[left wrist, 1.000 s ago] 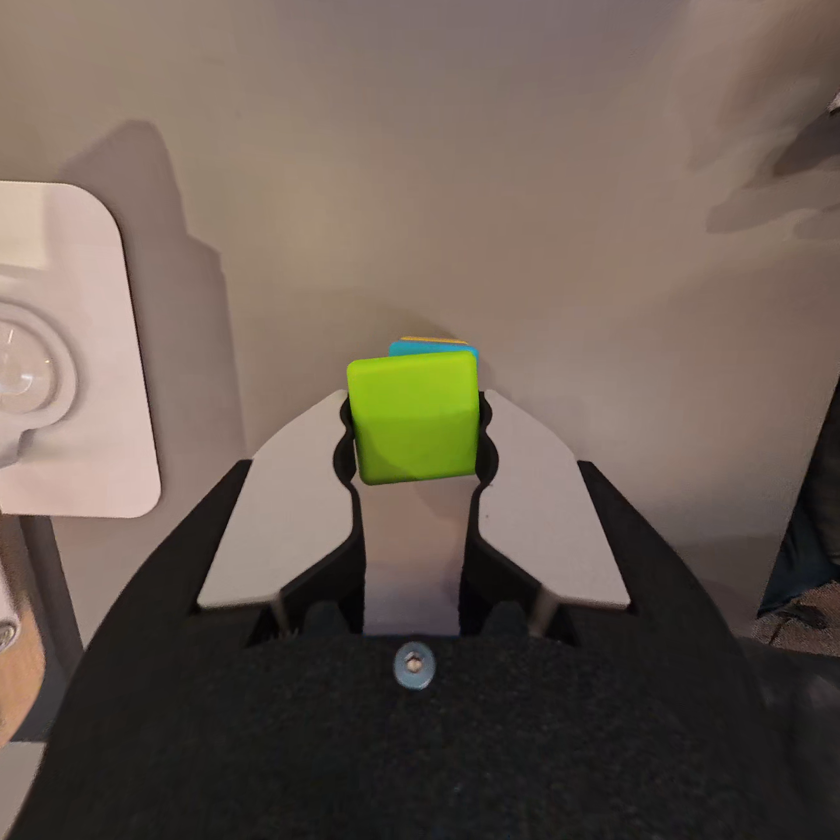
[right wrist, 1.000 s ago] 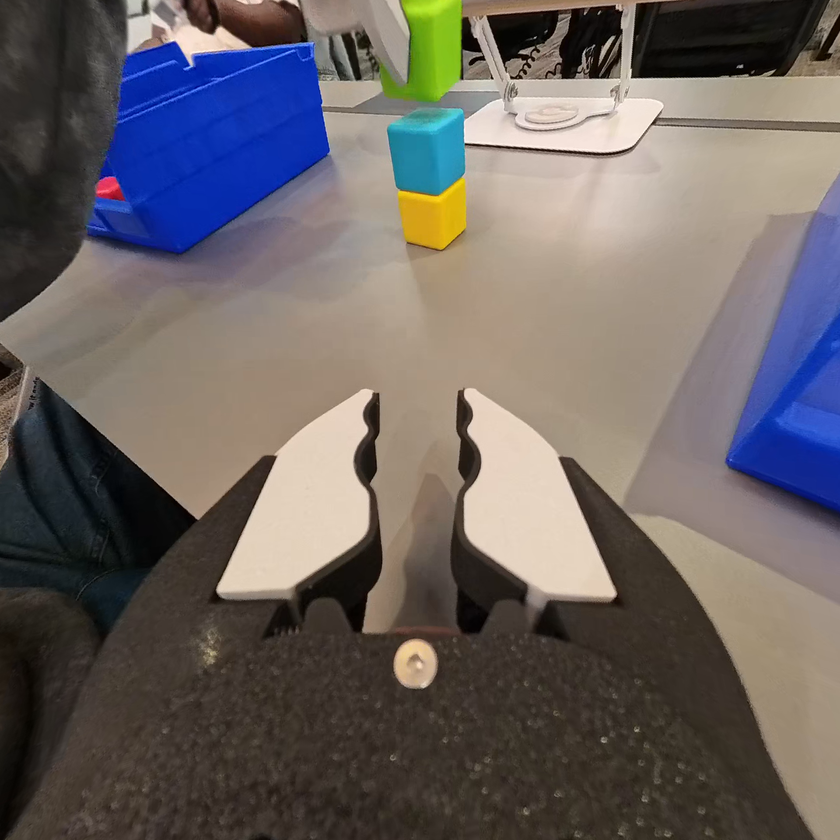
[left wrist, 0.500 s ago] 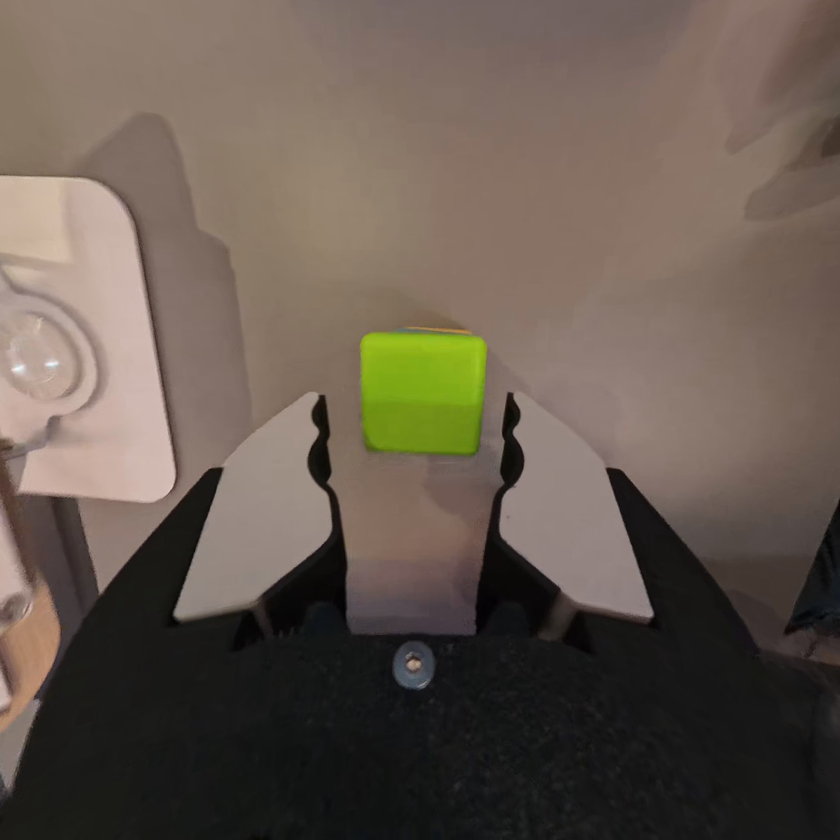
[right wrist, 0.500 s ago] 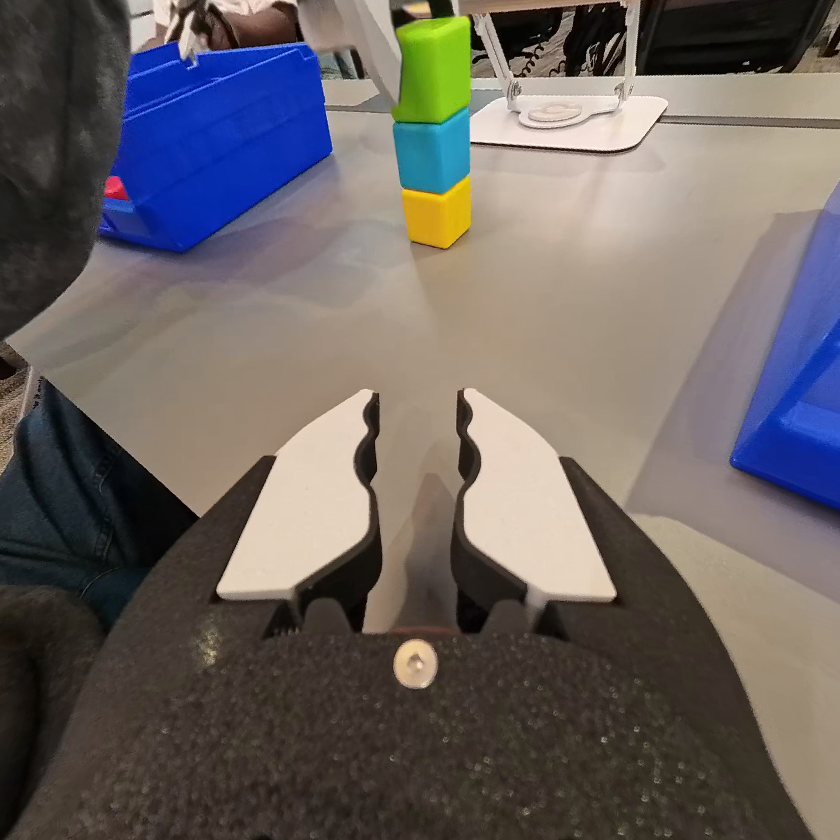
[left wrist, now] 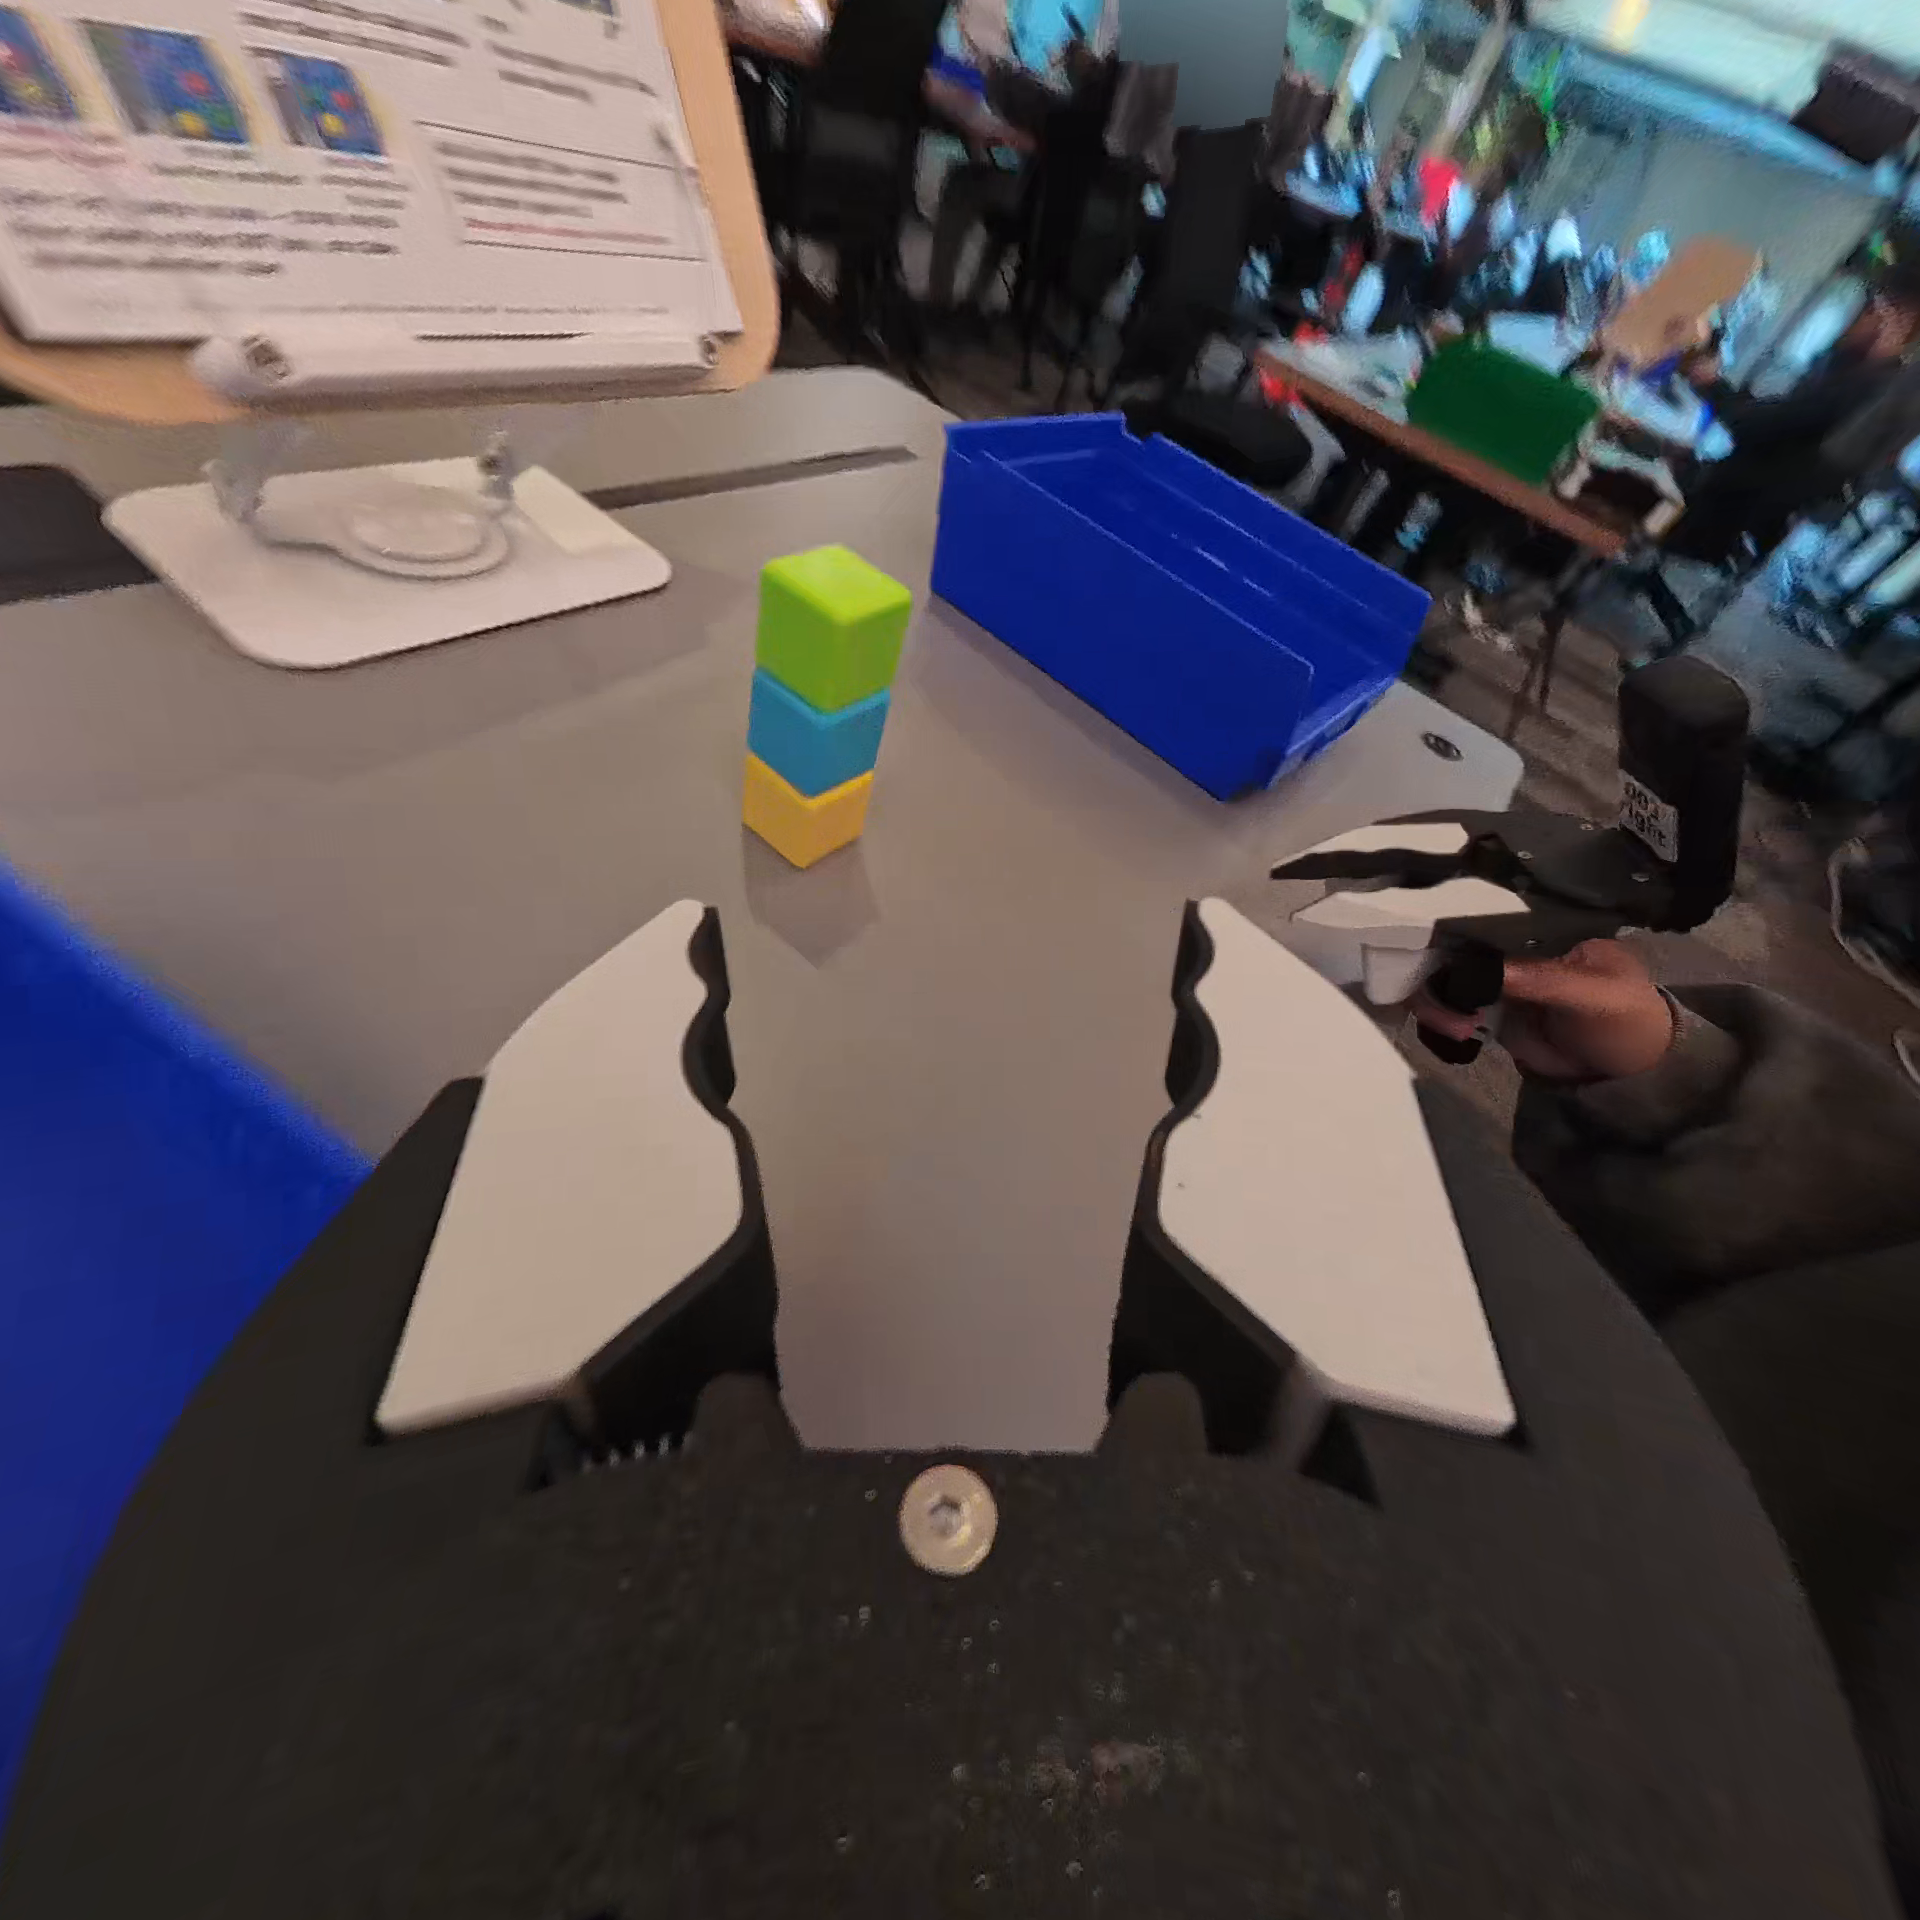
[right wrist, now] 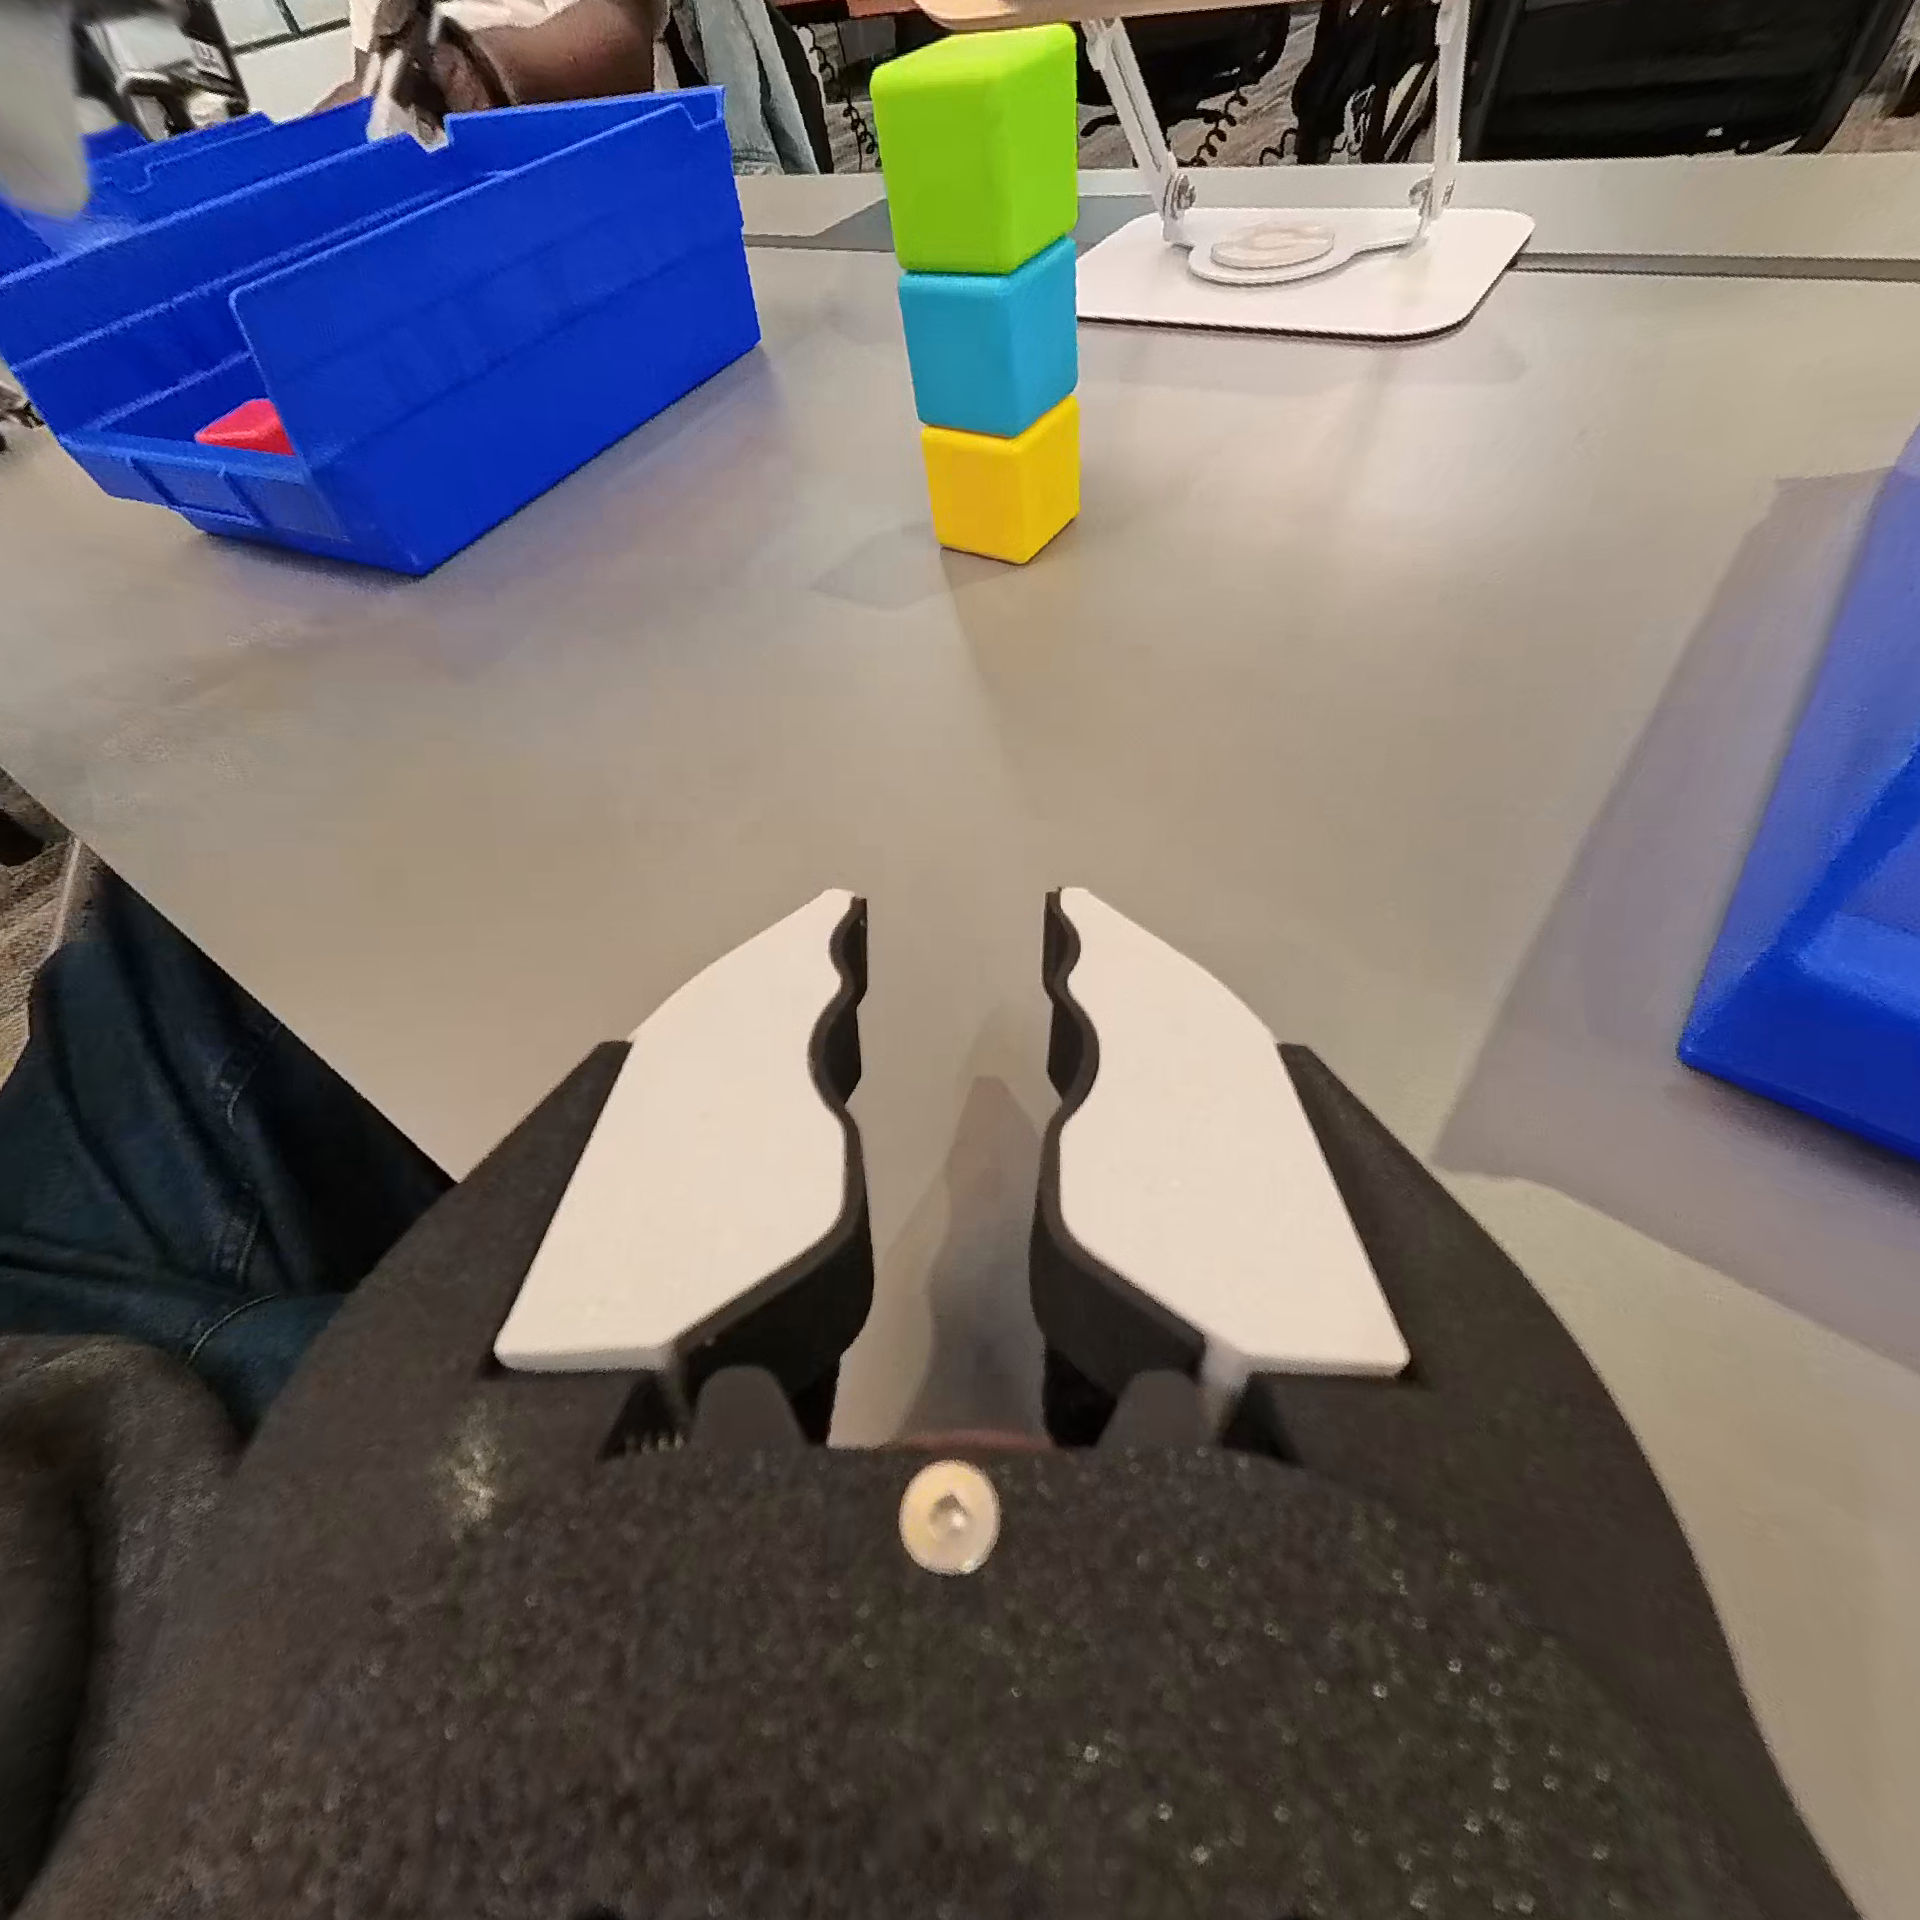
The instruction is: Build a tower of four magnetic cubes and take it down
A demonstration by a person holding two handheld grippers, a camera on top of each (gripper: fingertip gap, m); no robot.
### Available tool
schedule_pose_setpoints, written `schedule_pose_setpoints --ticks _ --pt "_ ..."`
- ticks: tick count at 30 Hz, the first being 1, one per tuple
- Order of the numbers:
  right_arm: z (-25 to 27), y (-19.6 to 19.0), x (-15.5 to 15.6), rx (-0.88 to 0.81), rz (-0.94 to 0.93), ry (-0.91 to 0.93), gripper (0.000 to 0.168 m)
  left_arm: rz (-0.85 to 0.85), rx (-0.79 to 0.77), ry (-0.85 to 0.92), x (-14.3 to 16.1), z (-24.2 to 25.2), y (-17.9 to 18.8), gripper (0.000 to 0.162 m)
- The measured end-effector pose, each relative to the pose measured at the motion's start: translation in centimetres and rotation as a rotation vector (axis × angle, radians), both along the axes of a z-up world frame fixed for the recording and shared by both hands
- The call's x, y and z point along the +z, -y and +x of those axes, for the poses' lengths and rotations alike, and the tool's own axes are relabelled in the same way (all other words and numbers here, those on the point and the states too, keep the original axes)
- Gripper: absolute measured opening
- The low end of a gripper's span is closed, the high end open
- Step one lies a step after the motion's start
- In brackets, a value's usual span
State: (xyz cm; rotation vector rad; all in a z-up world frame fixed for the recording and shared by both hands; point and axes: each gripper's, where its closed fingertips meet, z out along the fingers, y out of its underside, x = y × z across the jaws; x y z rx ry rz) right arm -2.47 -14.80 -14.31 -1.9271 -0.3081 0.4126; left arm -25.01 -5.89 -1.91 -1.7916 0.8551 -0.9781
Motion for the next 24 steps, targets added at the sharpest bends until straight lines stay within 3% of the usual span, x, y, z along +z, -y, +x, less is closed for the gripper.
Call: schedule_pose_setpoints --ticks 7,11,17,21,24 --pt "0.0 -0.1 -0.1 -0.003 -0.005 0.007 0.032 0.047 0.532 -0.002 -7.2 -9.6 5.3 0.085" --pt "0.0 -0.1 -0.2 -0.005 -0.006 0.014 0.031 0.013 0.674 -0.110 -10.5 -12.7 7.0 0.089" --pt "0.0 -0.1 -0.2 -0.007 -0.007 0.026 0.031 -0.019 0.762 -0.136 -9.6 -14.6 5.1 0.087" --pt "0.1 -0.1 -0.2 -0.007 -0.009 0.021 0.030 -0.114 0.778 -0.279 -8.6 -16.9 1.7 0.087" --pt "0.1 0.0 -0.2 -0.004 -0.007 0.020 0.030 -0.138 0.853 -0.258 -5.3 -19.6 -2.1 0.076"
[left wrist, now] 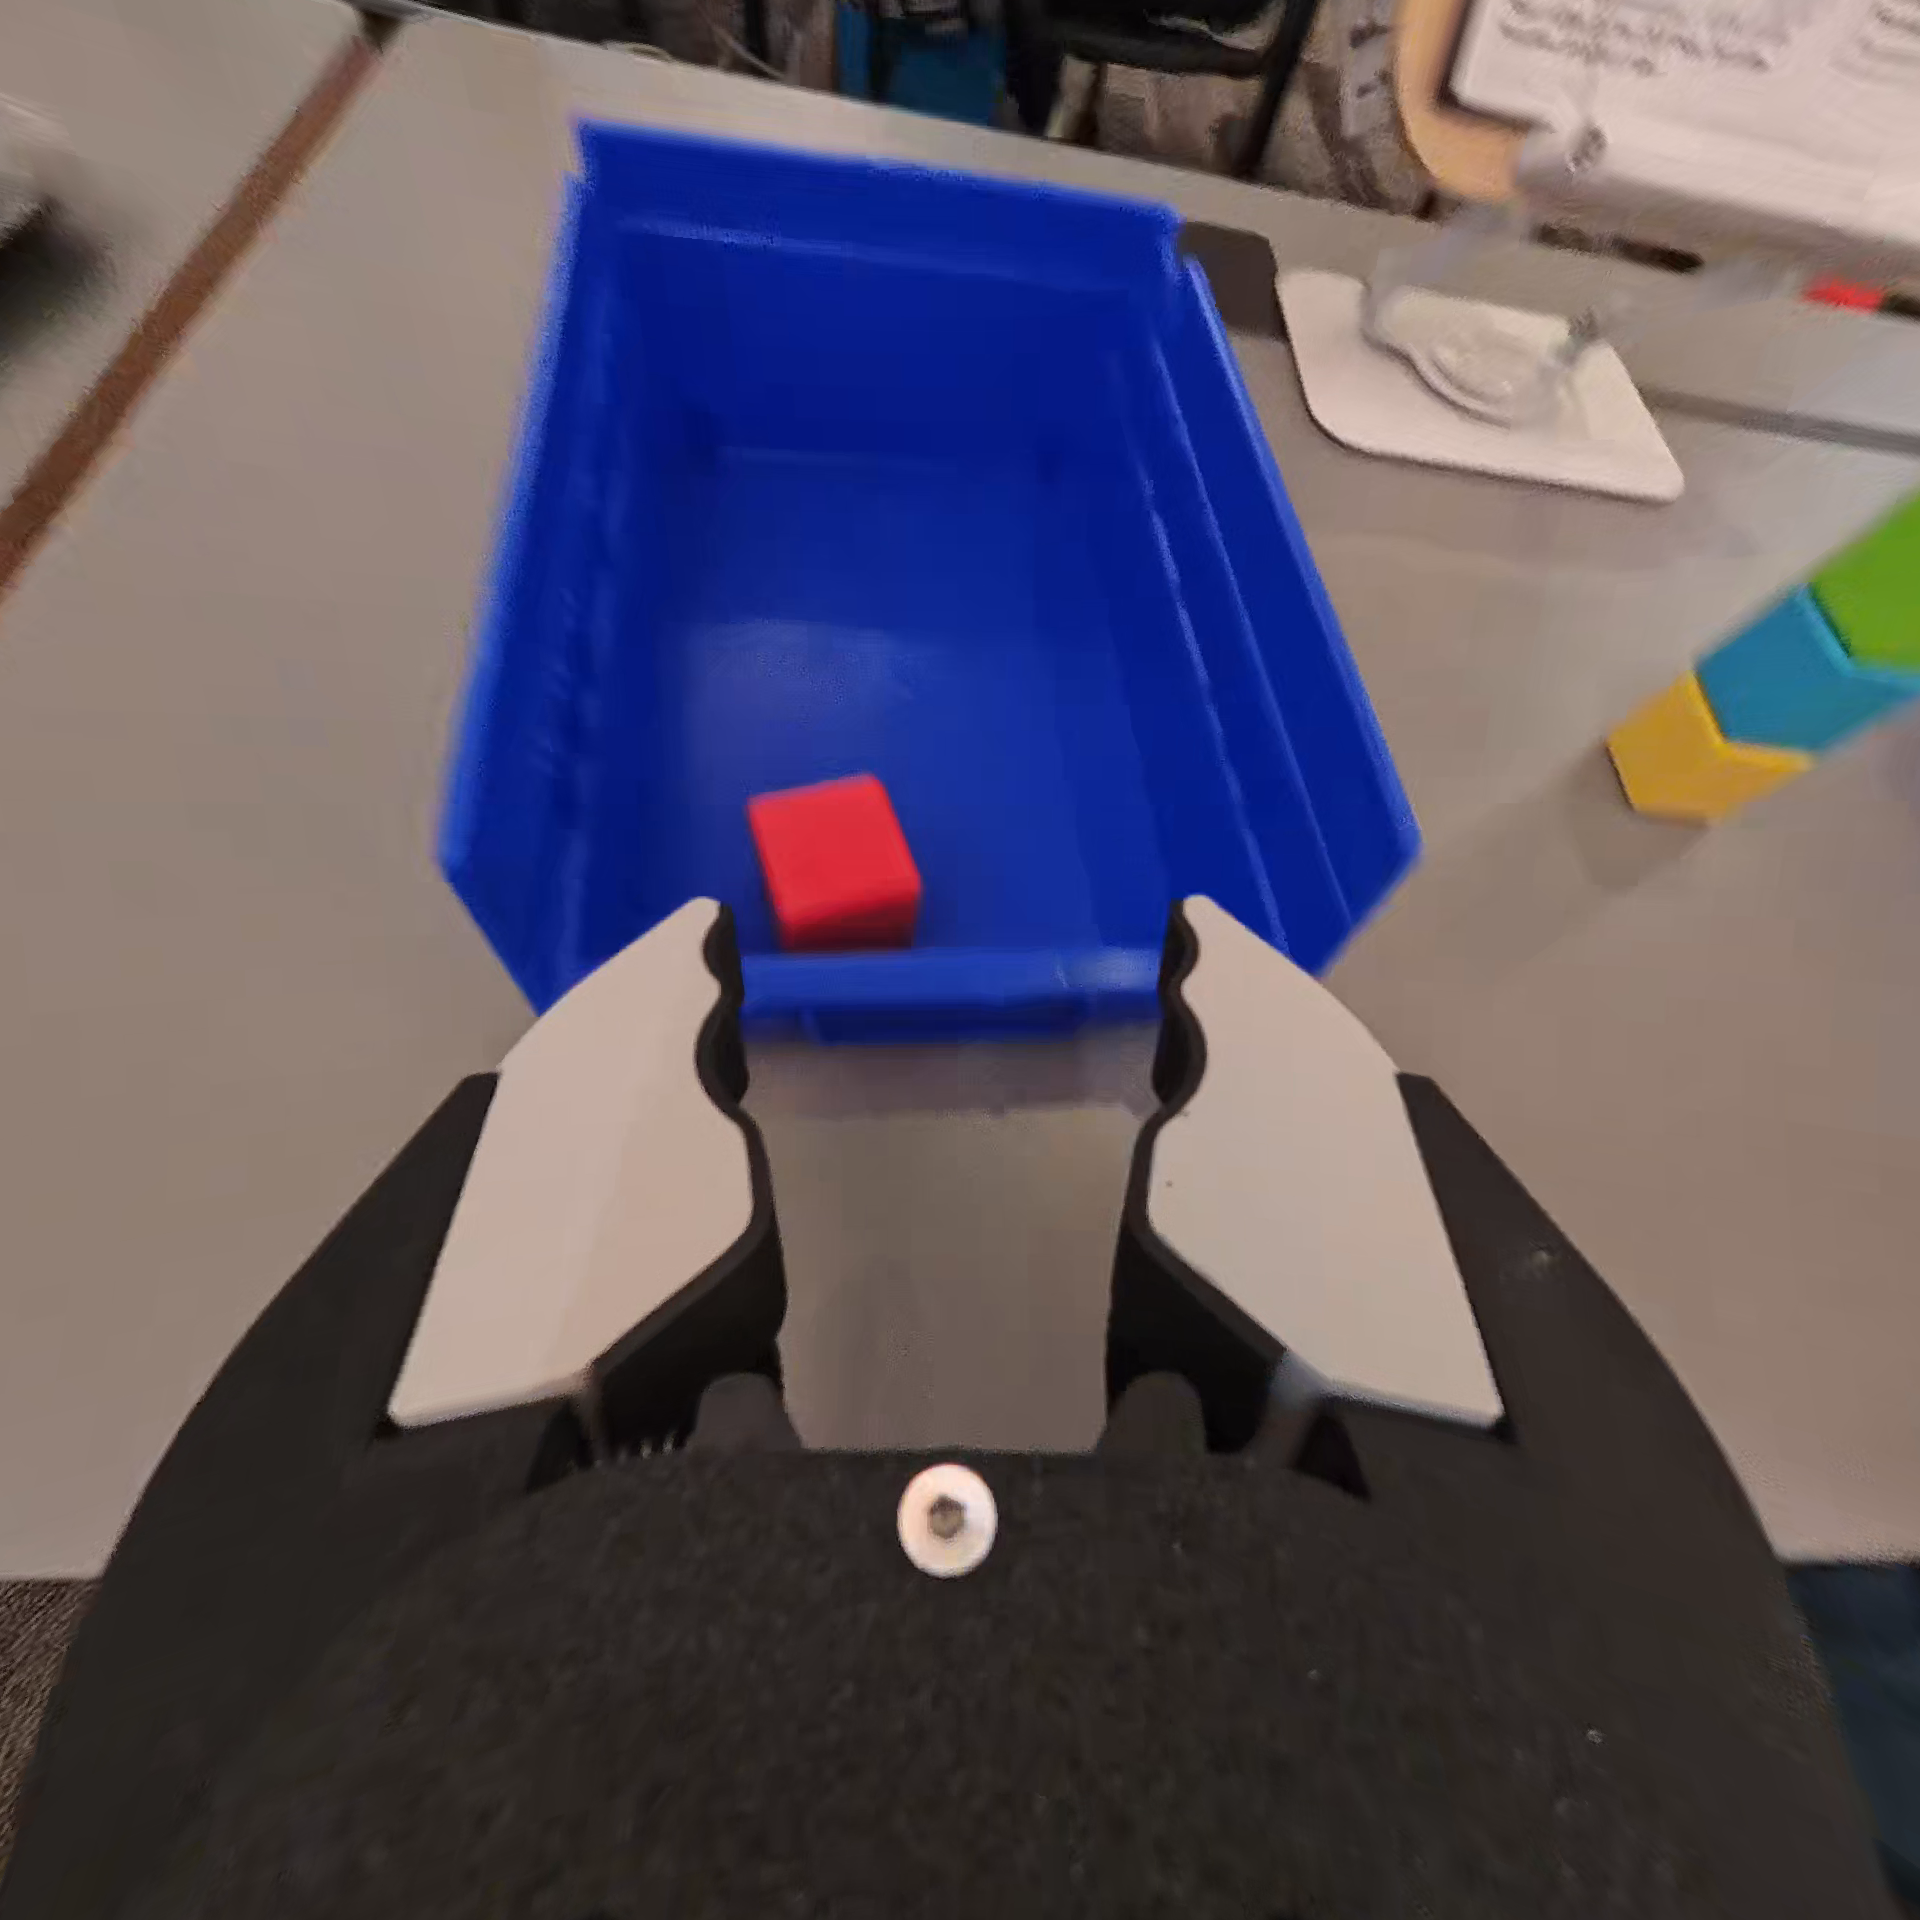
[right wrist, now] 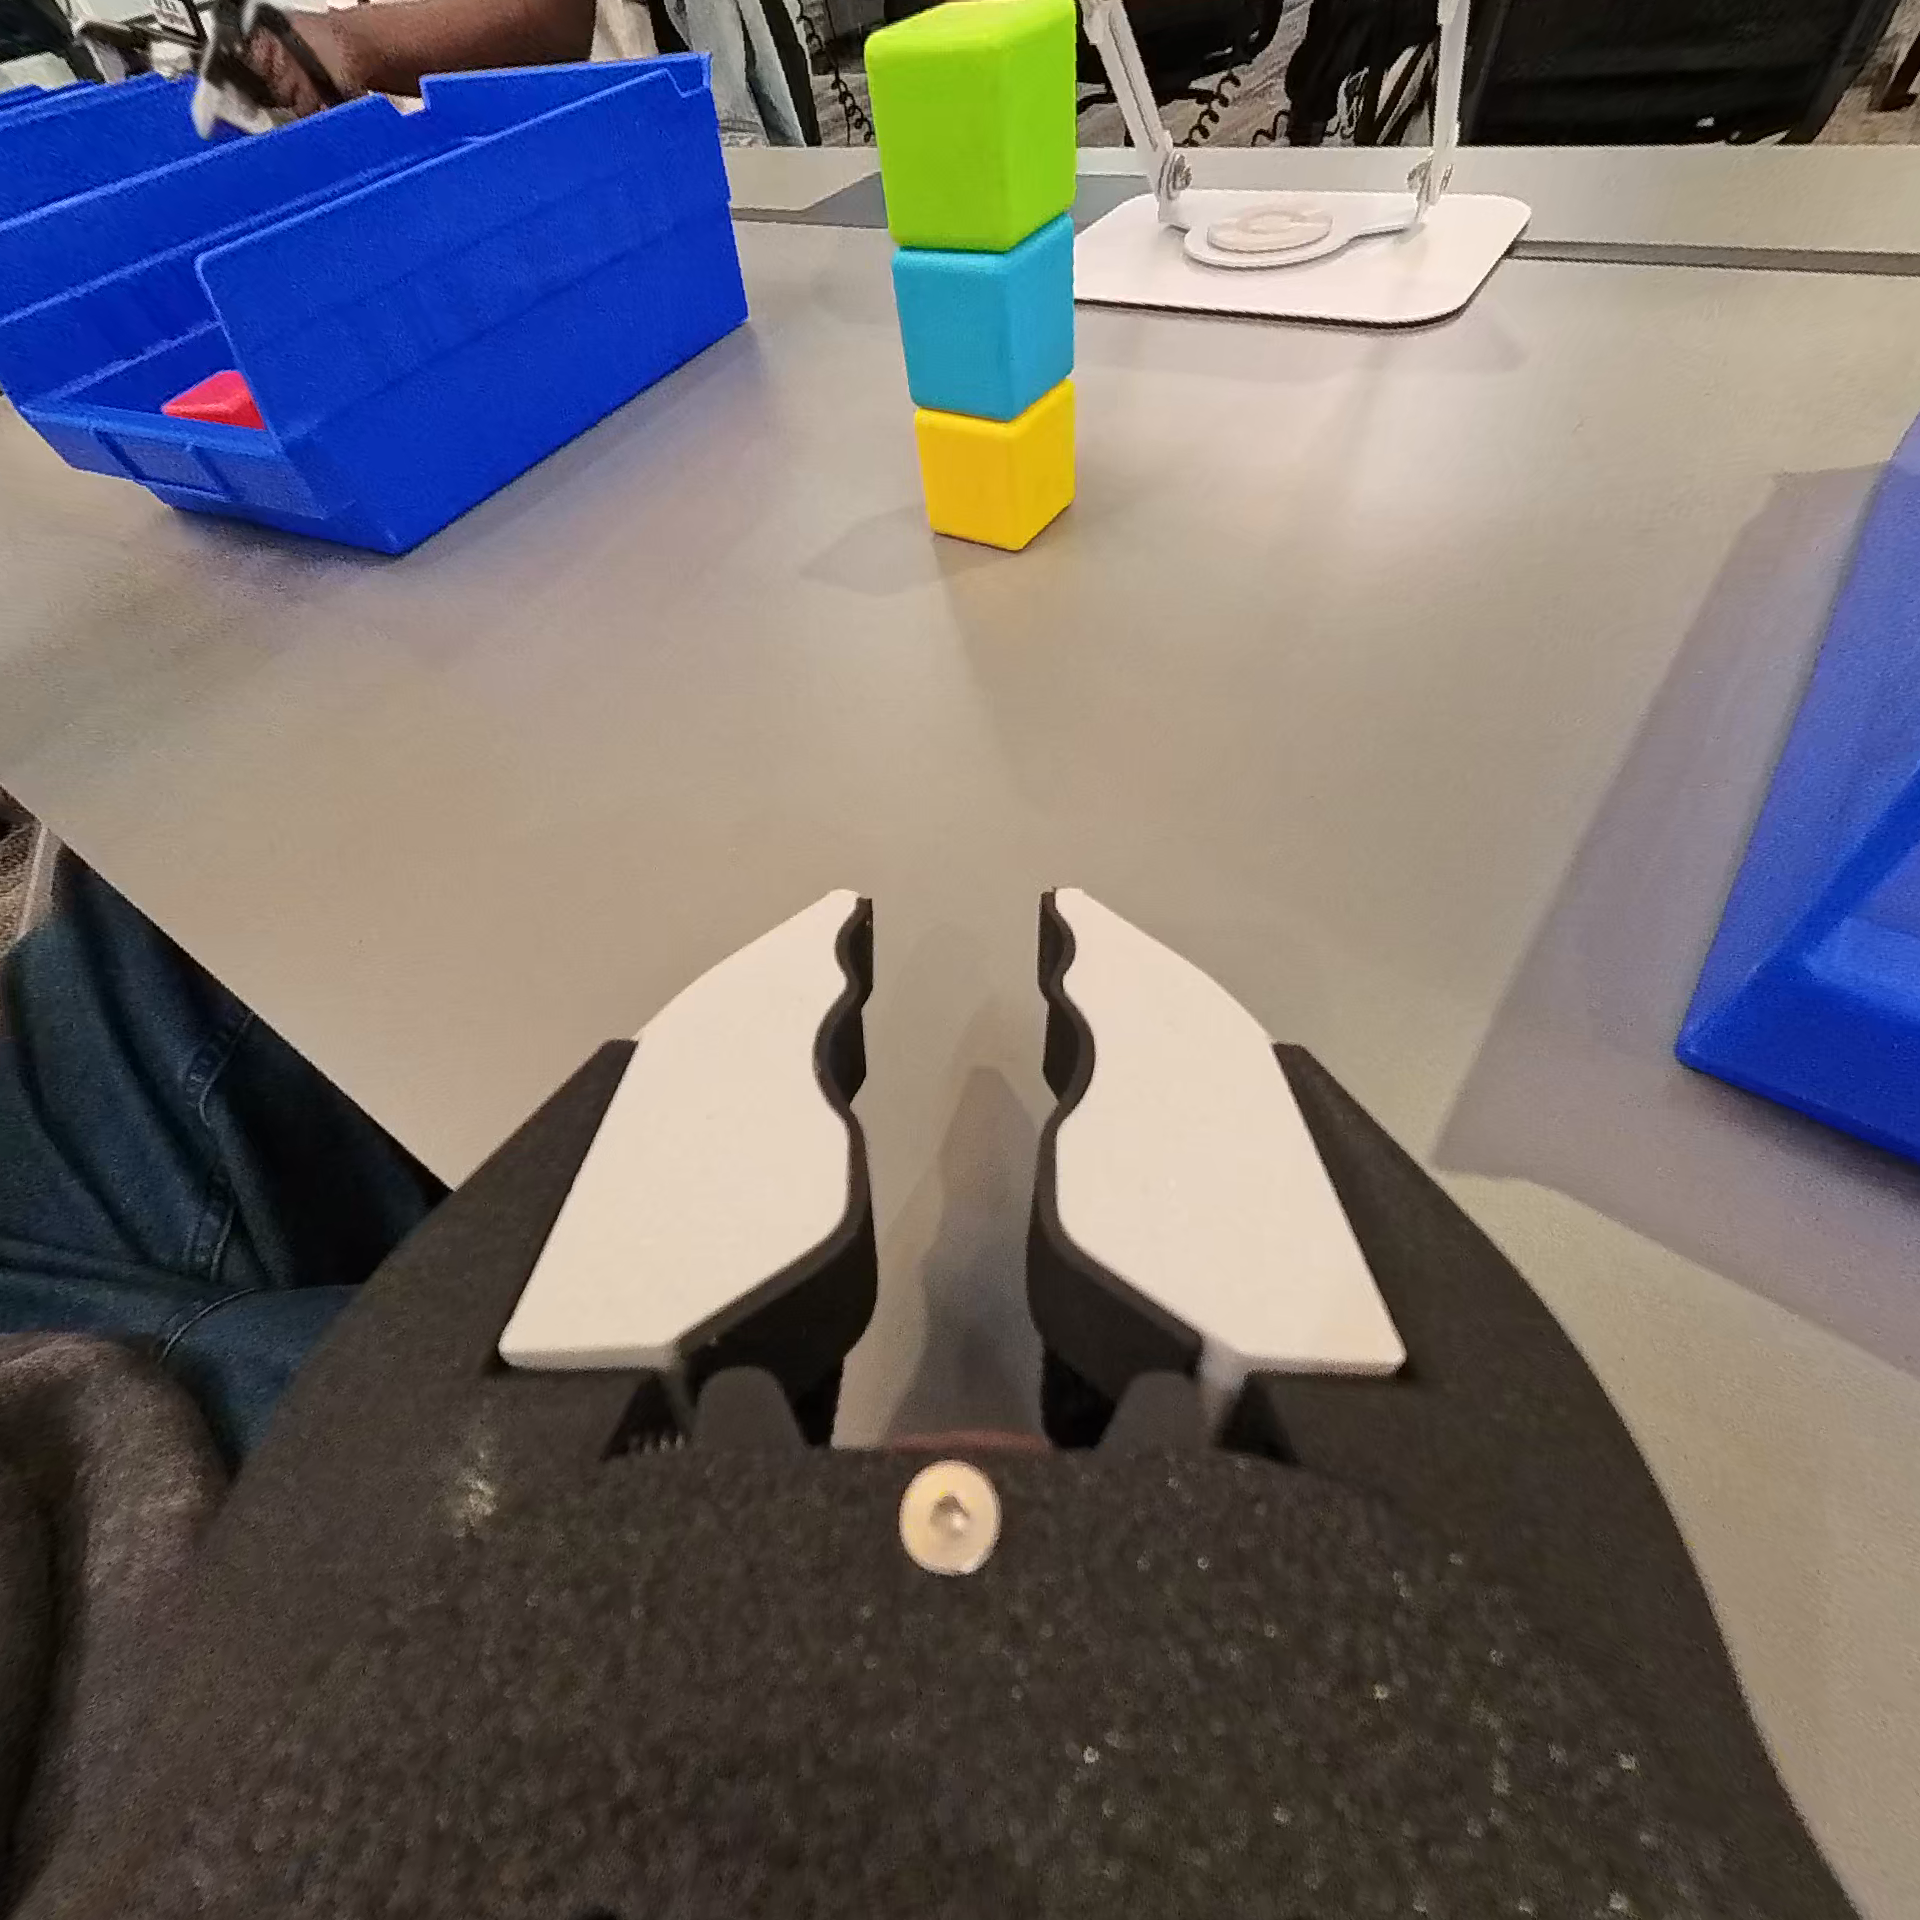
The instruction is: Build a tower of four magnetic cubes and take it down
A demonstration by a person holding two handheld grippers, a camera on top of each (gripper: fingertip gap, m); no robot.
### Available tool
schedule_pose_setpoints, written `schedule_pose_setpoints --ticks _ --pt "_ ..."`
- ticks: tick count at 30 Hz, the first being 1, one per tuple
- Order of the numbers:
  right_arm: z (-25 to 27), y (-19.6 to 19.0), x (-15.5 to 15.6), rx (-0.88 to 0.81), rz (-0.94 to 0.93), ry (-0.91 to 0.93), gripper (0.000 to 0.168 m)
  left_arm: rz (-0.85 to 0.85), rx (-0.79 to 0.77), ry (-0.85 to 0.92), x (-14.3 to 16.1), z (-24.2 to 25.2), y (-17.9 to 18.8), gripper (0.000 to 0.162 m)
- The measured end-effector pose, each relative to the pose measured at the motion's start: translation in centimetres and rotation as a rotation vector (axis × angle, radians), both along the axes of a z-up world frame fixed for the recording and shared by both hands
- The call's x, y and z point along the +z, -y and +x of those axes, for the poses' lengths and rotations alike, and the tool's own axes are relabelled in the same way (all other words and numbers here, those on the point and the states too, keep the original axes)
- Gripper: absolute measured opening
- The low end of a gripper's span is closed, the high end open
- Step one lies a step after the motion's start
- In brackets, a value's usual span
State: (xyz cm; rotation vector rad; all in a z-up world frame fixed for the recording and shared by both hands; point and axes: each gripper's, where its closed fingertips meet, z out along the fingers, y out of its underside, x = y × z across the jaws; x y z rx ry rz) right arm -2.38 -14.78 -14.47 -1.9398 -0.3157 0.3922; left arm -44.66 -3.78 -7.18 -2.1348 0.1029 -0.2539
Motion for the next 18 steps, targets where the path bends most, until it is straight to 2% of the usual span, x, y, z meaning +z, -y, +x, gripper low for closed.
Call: schedule_pose_setpoints --ticks 3,9,14,18 --pt "0.0 0.0 0.0 0.000 -0.001 -0.002 0.030 -0.099 0.049 -0.028 1.2 -1.8 -3.2 0.087" --pt "0.1 0.1 0.1 0.000 -0.003 -0.014 0.030 -0.200 0.115 -0.100 1.4 -1.5 -7.3 0.090" --pt "0.2 0.1 0.1 0.000 -0.003 -0.016 0.030 -0.306 0.114 -0.132 -1.1 -0.2 -8.8 0.085" --pt "0.2 0.2 0.1 0.001 -0.004 -0.024 0.030 -0.453 0.096 -0.166 -4.1 -0.3 -9.0 0.088"
